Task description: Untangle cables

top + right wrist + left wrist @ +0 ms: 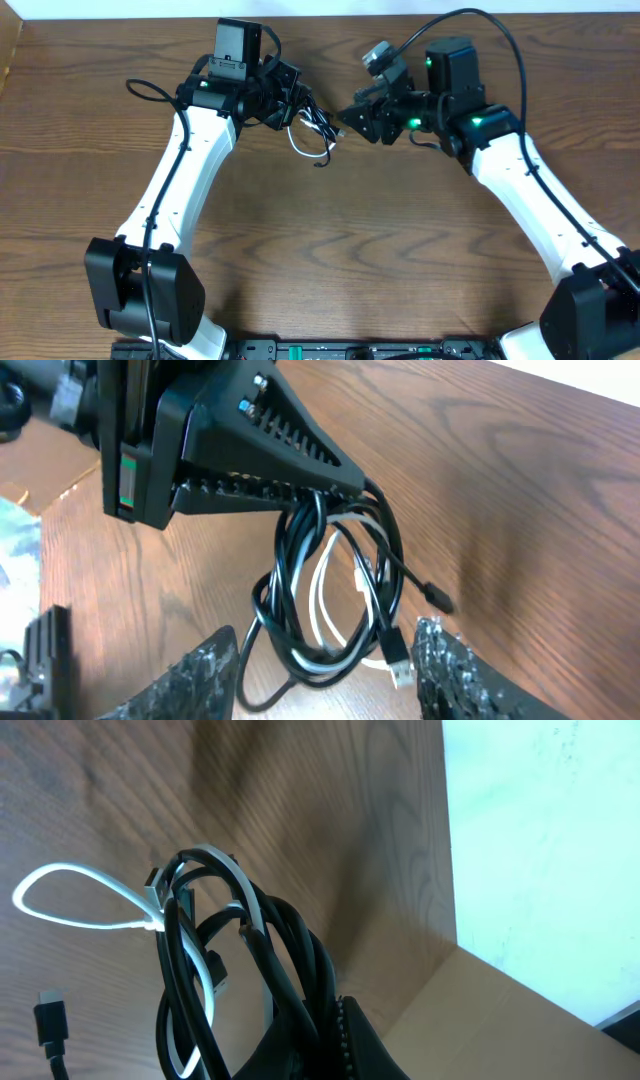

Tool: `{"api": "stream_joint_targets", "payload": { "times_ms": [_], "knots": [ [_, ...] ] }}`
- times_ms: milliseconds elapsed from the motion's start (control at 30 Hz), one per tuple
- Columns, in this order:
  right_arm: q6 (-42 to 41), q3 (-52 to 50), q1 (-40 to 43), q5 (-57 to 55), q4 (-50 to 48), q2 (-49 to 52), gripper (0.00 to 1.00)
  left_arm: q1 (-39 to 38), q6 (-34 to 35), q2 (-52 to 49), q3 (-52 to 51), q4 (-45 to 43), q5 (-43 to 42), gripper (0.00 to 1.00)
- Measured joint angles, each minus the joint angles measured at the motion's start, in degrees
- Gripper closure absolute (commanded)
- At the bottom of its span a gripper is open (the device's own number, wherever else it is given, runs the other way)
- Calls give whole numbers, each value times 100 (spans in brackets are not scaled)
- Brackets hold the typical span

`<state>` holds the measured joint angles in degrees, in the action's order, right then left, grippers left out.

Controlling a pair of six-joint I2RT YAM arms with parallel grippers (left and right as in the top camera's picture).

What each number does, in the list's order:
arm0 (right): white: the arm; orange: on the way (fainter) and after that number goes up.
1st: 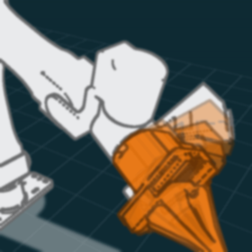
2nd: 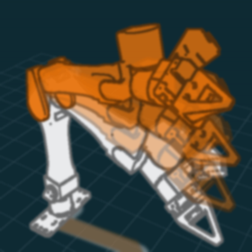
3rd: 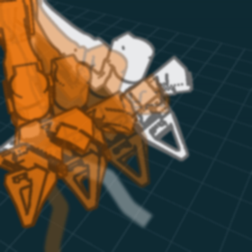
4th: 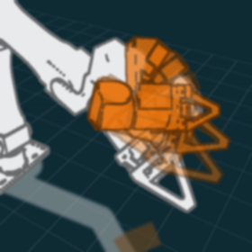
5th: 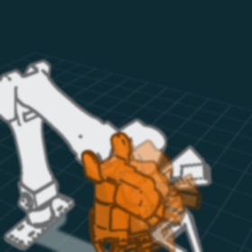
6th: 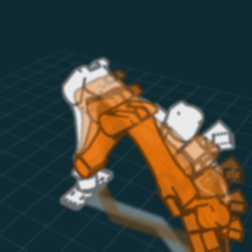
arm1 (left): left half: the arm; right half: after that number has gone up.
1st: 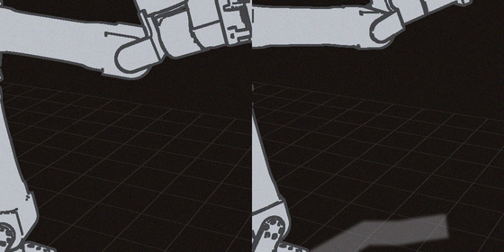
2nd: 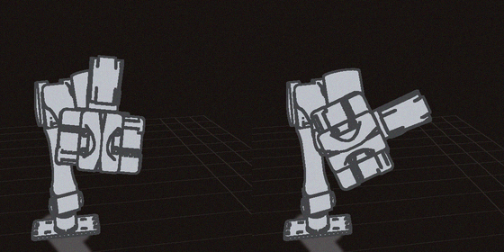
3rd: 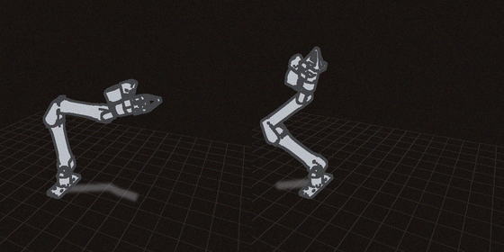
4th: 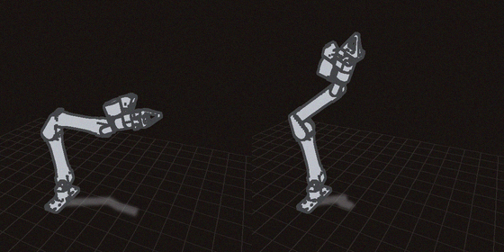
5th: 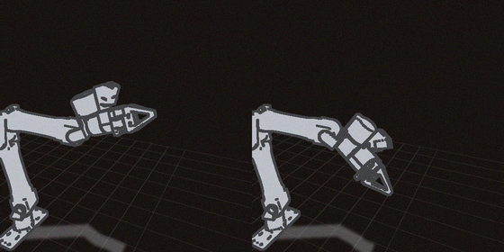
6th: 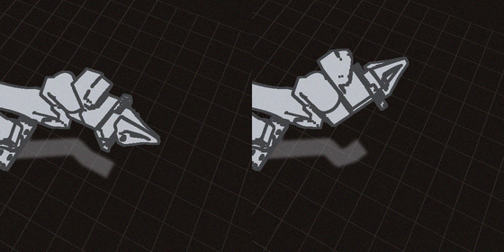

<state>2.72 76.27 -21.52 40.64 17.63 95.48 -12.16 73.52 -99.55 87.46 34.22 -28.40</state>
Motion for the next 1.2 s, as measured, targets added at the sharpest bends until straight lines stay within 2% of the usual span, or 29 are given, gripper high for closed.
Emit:
{"api": "stream_joint_targets", "payload": {
  "times_ms": [200,400,500,567,667,867,1000,1200],
  "knots": [
    [197,0,-221,-17,-146,155,54,-37,11,0,0,33,-39,93],
    [271,0,-380,-35,-254,166,65,-216,20,0,0,35,-44,93],
    [304,0,-385,-46,-310,175,77,-308,17,0,0,35,-59,92],
    [306,0,-385,-57,-334,201,89,-354,17,0,0,35,-81,93],
    [282,0,-374,-105,-369,256,97,-369,13,0,0,63,-83,93],
    [229,0,-374,-138,-369,262,95,-363,2,0,0,70,-79,92],
    [232,0,-374,-142,-334,262,99,-363,0,0,0,72,-79,92],
    [160,0,-356,-142,-337,262,99,-365,-96,0,0,90,-33,92]
  ]
}}
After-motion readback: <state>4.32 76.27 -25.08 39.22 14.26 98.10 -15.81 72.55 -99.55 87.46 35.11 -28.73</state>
